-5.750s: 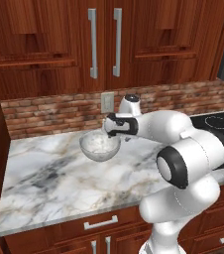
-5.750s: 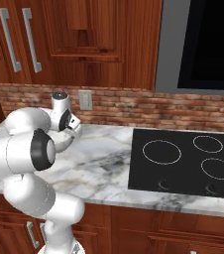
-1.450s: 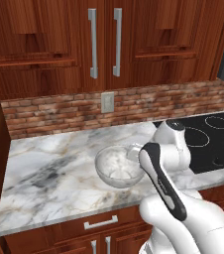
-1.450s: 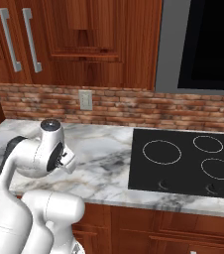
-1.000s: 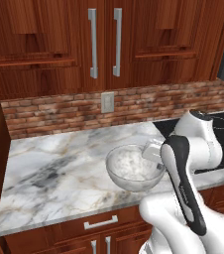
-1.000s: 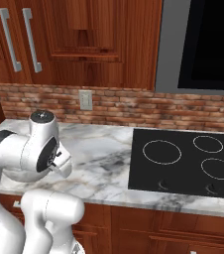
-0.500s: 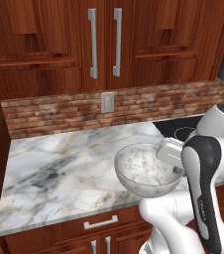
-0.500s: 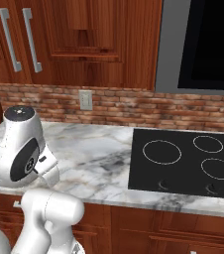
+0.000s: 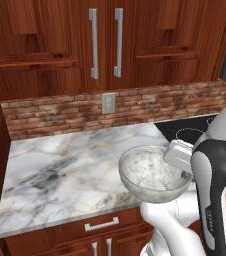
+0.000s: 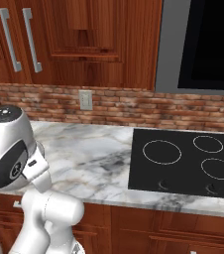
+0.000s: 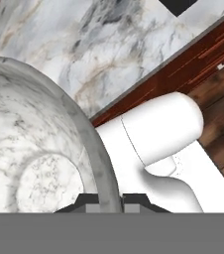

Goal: Pick the cup and bowl from the counter and place them on the counter next to the sink.

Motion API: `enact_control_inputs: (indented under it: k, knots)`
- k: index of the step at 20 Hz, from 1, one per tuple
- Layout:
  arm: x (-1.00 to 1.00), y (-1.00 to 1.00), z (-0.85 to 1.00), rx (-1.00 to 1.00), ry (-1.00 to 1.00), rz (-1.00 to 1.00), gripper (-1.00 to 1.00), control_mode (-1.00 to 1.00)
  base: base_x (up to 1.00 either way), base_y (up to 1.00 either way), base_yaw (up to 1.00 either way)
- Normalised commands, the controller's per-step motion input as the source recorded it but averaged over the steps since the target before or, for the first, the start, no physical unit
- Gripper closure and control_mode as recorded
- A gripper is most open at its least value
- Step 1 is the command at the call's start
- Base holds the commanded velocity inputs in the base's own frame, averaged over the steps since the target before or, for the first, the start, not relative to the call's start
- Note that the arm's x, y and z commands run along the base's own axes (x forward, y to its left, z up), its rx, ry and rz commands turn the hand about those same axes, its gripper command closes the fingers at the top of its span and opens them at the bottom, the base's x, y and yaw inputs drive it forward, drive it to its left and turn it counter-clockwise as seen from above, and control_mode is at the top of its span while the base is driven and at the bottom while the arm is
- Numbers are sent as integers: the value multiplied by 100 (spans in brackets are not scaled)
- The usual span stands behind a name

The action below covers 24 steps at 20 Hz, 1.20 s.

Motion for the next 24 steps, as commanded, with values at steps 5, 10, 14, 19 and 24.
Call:
enact_control_inputs:
  k: [5, 10, 14, 19, 24]
  knots:
    - [-16, 0, 44, 0, 0, 0, 100, -100, 0, 0, 0]
    - [-4, 0, 3, 0, 0, 0, 100, -100, 0, 0, 0]
    - [0, 0, 0, 0, 0, 0, 100, -100, 0, 0, 0]
    - [0, 0, 0, 0, 0, 0, 100, -100, 0, 0, 0]
    - [0, 0, 0, 0, 0, 0, 100, 100, 0, 0, 0]
